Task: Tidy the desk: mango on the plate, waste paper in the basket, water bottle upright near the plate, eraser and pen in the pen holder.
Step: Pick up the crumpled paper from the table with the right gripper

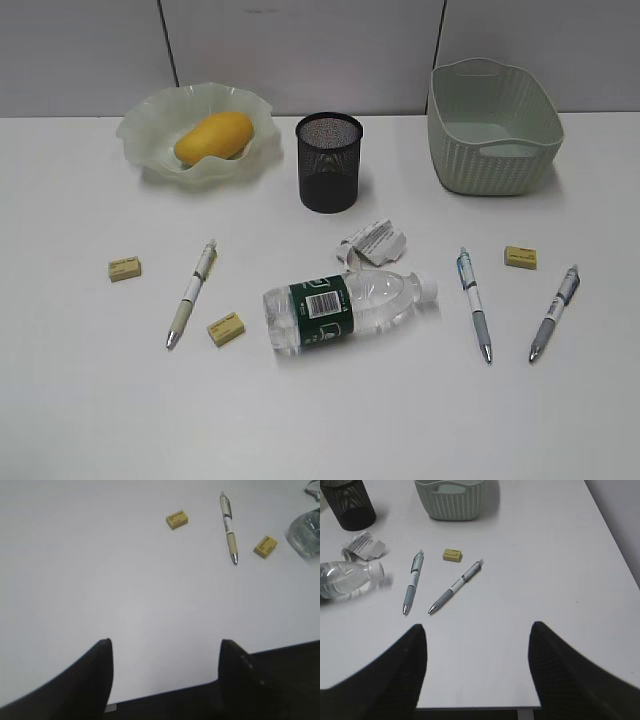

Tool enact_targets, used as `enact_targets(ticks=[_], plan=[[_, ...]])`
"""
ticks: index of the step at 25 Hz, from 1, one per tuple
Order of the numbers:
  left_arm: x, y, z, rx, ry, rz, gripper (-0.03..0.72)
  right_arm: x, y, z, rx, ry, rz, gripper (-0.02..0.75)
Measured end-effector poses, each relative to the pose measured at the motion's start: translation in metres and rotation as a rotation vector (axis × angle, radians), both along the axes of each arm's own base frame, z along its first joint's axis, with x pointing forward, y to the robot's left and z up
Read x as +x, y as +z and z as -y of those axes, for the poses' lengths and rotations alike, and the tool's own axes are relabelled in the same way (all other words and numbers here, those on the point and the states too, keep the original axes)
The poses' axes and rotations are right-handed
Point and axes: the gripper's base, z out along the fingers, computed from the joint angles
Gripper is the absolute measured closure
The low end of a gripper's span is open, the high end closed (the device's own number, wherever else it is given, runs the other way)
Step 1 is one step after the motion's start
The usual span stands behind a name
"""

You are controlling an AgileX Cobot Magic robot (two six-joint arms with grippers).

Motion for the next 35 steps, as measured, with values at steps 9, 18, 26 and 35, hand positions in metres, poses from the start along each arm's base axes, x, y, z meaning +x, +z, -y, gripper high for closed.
enact_targets(ticks=[9,18,26,35], plan=[[0.003,-0.005,0.0,0.003,0.002,0.01,0.188,0.0,0.0,0.0,0.0,0.0,0.0,0.23],[-0.001,-0.004,0.001,-0.015,-0.005,0.03,0.188,0.008,0.0,0.0,0.03,-0.015,-0.053,0.23],[-0.027,-0.001,-0.005,-0.051,-0.006,0.194,0.188,0.045,-0.003,0.002,0.058,-0.052,-0.274,0.23],[-0.032,-0.001,-0.006,-0.056,0.004,0.223,0.188,0.057,0.006,0.002,0.076,-0.066,-0.245,0.249]])
